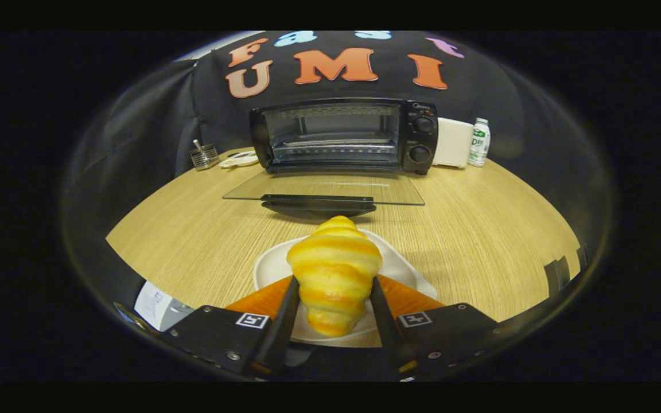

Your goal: Open the toaster oven, put the food inside, and close the toaster oven door.

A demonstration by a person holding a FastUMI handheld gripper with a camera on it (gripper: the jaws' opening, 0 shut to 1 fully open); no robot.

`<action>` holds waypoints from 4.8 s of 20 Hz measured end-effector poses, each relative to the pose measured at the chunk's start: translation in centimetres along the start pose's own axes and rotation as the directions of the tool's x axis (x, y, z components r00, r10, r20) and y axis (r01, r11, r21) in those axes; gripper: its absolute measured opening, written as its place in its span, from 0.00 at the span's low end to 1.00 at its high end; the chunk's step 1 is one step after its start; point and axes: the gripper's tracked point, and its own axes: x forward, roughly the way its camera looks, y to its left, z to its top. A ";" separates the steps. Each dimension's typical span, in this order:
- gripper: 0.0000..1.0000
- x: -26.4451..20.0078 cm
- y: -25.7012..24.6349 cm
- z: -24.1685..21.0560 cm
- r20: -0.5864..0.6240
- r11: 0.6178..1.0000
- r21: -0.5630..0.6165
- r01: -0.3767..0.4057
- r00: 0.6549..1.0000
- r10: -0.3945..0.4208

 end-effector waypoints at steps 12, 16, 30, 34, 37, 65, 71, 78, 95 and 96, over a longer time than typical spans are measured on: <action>0.64 -2.9 1.8 1.9 0.083 0.973 0.141 -0.181 0.982 0.170; 0.64 -3.1 2.6 3.1 0.117 0.947 0.191 -0.258 0.964 0.239; 0.63 -2.0 5.3 13.4 0.313 0.828 0.332 -0.451 0.881 0.355; 0.63 -0.3 6.0 15.5 0.312 0.811 0.354 -0.465 0.877 0.366; 0.63 1.0 6.1 17.3 0.316 0.793 0.381 -0.475 0.873 0.371; 0.63 15.9 5.4 27.6 0.335 0.684 0.592 -0.426 0.902 0.272; 0.64 17.0 5.9 27.1 0.313 0.683 0.611 -0.399 0.915 0.254; 0.74 18.1 3.6 27.9 0.303 0.705 0.634 -0.319 0.941 0.153; 0.97 9.4 2.0 22.7 0.272 0.913 0.347 -0.213 0.955 0.119; 0.97 8.6 1.6 21.6 0.255 0.926 0.321 -0.197 0.960 0.115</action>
